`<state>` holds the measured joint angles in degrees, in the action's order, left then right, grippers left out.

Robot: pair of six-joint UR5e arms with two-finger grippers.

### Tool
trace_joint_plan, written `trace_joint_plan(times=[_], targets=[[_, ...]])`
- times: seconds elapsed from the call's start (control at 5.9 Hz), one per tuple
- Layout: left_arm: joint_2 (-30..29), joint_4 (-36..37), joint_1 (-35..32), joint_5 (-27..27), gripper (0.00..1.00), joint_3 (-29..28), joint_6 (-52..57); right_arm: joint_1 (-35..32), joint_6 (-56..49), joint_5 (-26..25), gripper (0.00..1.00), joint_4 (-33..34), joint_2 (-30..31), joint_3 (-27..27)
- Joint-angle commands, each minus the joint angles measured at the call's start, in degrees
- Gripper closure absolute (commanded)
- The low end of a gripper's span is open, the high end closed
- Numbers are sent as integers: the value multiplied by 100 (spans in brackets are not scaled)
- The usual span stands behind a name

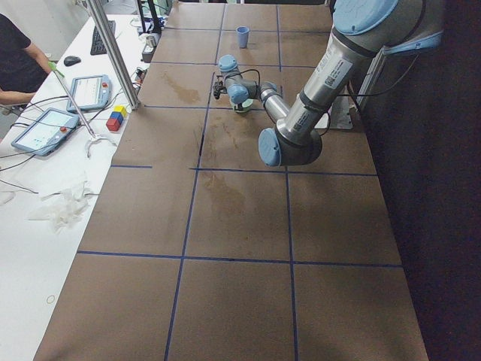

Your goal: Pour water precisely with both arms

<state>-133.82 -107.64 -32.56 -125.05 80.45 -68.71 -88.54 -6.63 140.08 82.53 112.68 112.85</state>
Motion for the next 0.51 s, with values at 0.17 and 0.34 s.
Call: trace_joint_plan(times=[0.17, 0.34], targets=[[57, 6, -13, 77, 94, -11, 33, 3, 12, 2, 1, 0, 0, 0], [75, 6, -13, 139, 92, -11, 33, 3, 21, 2, 1, 0, 0, 0]])
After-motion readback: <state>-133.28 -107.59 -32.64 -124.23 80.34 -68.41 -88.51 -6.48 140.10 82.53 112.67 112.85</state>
